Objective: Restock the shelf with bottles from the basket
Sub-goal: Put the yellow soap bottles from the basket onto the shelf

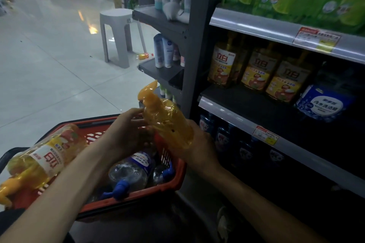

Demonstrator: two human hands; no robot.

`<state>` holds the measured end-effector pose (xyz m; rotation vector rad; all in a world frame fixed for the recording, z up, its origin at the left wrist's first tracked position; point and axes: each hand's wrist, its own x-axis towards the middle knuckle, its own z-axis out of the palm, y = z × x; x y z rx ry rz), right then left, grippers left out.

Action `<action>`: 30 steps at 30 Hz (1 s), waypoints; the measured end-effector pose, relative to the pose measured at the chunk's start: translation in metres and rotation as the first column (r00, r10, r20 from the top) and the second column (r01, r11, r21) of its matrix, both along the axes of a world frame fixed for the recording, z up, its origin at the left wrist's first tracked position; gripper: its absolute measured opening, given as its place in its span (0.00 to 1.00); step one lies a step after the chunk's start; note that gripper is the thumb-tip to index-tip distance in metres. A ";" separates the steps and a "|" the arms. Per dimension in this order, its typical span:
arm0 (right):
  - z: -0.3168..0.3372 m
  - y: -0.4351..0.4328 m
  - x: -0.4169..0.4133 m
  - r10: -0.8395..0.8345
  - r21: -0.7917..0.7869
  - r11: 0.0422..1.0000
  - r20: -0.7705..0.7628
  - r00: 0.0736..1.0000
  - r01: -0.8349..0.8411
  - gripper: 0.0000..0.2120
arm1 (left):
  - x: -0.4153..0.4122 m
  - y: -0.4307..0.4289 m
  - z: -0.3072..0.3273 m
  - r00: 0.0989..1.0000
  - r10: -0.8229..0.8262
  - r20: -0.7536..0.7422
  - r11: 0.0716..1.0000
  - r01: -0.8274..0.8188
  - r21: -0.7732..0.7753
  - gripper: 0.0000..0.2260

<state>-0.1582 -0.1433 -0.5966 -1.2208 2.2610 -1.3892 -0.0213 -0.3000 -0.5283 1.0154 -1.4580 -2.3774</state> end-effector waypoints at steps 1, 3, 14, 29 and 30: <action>0.000 0.000 -0.001 -0.030 0.000 1.000 0.027 0.999 0.030 0.31 | -0.005 0.008 0.000 1.000 0.026 -0.005 0.999 -0.027 -0.043 0.16; 0.000 -0.001 -0.005 -0.065 -0.019 0.998 0.086 0.994 0.067 0.30 | -0.016 0.024 -0.002 0.996 0.084 0.005 0.975 -0.081 -0.204 0.14; 0.003 0.006 -0.007 -0.095 0.017 0.995 -0.059 0.994 0.097 0.35 | -0.056 0.074 -0.047 0.979 0.151 -0.138 0.842 -0.200 -0.502 0.42; 0.012 0.030 -0.037 0.107 0.036 0.993 0.183 0.977 -0.116 0.37 | -0.060 0.053 -0.038 0.976 0.137 -0.168 0.822 -0.206 -0.531 0.29; 0.015 0.030 -0.042 0.103 0.025 0.994 0.221 0.970 -0.111 0.38 | -0.061 0.051 -0.036 0.979 0.112 -0.169 0.823 -0.187 -0.536 0.29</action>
